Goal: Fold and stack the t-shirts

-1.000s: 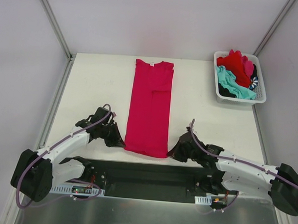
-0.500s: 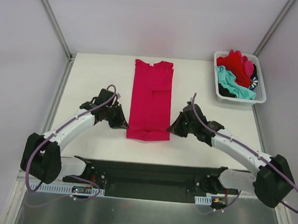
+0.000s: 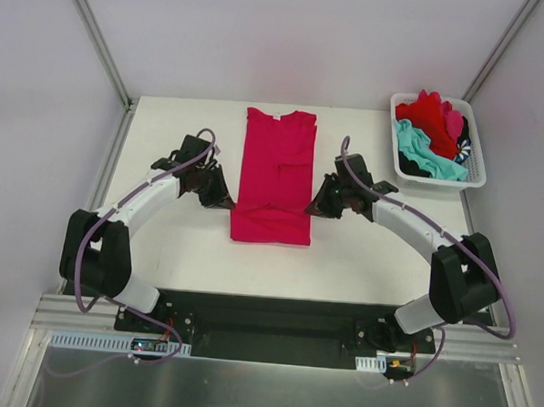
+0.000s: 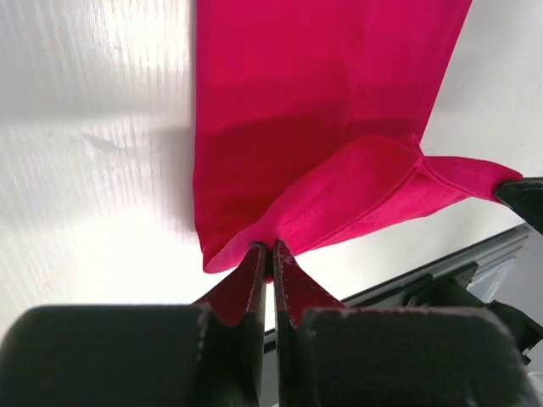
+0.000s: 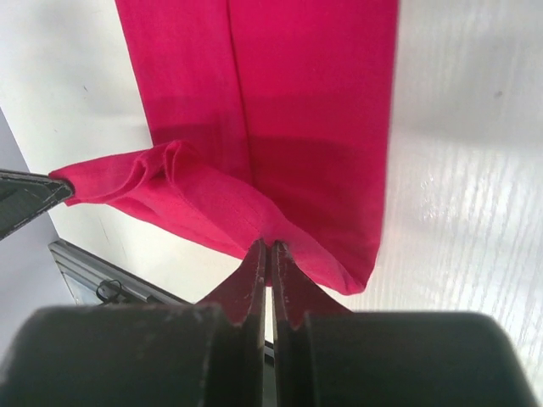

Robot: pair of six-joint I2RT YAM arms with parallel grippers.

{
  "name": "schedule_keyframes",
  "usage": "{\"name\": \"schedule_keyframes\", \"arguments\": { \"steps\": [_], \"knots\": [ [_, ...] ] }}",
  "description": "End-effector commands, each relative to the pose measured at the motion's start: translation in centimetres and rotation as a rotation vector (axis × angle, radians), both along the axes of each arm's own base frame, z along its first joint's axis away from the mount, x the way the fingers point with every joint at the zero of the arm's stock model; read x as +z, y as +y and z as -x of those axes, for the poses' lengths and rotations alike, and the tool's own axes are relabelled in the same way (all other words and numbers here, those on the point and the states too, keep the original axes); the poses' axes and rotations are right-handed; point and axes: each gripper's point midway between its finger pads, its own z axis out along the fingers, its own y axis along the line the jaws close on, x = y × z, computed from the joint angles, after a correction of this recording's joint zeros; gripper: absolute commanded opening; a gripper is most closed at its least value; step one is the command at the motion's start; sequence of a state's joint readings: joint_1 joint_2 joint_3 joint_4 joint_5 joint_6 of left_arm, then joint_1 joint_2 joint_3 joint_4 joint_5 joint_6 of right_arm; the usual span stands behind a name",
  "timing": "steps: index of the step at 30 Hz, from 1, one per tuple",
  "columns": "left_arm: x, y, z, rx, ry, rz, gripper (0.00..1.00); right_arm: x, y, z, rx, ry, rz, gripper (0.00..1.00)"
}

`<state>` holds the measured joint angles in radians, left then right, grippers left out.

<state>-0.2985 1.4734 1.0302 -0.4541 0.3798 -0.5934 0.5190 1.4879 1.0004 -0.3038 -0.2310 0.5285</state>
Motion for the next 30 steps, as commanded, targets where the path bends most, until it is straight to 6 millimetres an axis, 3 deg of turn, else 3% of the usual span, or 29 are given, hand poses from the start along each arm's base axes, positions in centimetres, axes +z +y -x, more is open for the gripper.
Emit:
{"name": "schedule_keyframes", "arguments": {
  "steps": [1, 6, 14, 22, 30],
  "knots": [
    [0.8, 0.1, -2.2, -0.029, -0.057, -0.021, 0.00, 1.0, 0.7, -1.4, 0.064, -0.016, -0.012, 0.00],
    [0.5, 0.1, -4.1, -0.030, -0.064, -0.038, 0.00, 1.4, 0.5, -3.7, 0.048, -0.034, -0.014, 0.00],
    [0.3, -0.1, -8.5, -0.033, -0.093, -0.052, 0.00, 0.2, 0.6, -6.9, 0.046, -0.021, 0.001, 0.00],
    [-1.6, -0.4, -10.8, -0.037, -0.070, -0.078, 0.00, -1.2, 0.5, -9.4, 0.029, 0.008, -0.010, 0.00],
    [-2.2, 0.3, -13.3, -0.020, -0.079, -0.081, 0.00, -1.3, 0.0, -11.7, 0.010, 0.011, -0.038, 0.00]
  ]
}}
